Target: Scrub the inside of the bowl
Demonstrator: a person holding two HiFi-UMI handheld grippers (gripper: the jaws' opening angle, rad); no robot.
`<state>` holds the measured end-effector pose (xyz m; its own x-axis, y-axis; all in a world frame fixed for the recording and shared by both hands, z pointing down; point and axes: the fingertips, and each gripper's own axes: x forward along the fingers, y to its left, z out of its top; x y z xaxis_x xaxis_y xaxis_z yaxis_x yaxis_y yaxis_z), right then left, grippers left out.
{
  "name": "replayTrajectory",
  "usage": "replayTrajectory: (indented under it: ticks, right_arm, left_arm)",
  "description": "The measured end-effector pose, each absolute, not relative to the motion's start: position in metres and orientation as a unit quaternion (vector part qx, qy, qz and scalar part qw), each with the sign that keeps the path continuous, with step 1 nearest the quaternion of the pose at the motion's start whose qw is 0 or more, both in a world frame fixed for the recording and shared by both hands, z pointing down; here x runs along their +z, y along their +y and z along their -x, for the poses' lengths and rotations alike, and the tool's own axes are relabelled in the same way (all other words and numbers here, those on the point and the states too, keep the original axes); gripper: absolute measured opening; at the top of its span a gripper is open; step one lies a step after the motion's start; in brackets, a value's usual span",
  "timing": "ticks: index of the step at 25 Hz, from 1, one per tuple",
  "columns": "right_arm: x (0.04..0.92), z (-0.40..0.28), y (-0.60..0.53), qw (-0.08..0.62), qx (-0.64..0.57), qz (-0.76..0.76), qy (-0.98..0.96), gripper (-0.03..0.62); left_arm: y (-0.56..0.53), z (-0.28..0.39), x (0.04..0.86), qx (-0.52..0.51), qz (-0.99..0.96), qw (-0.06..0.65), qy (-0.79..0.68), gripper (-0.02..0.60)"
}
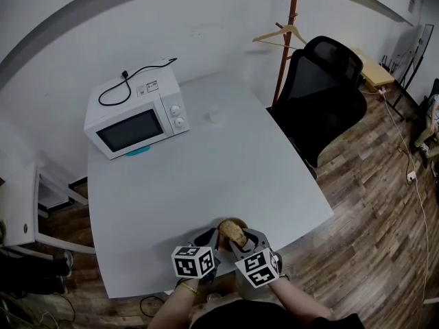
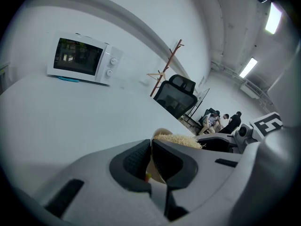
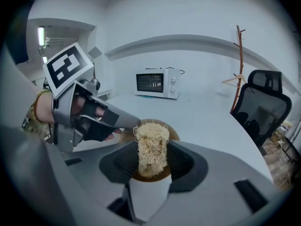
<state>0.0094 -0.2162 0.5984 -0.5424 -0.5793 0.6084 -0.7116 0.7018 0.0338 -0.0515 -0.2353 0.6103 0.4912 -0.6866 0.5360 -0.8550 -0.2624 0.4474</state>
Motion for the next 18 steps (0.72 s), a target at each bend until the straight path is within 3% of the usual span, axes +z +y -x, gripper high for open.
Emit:
replayTrajectory:
  ticks: [18]
  right_arm:
    - [0.602,-0.008,-0.188,0.351,0.077,-0.304,-0.882,0.166]
  left_arm:
    - [-0.230,0.051,0.603,0.106,-0.790,0.346,-0.495,0.031]
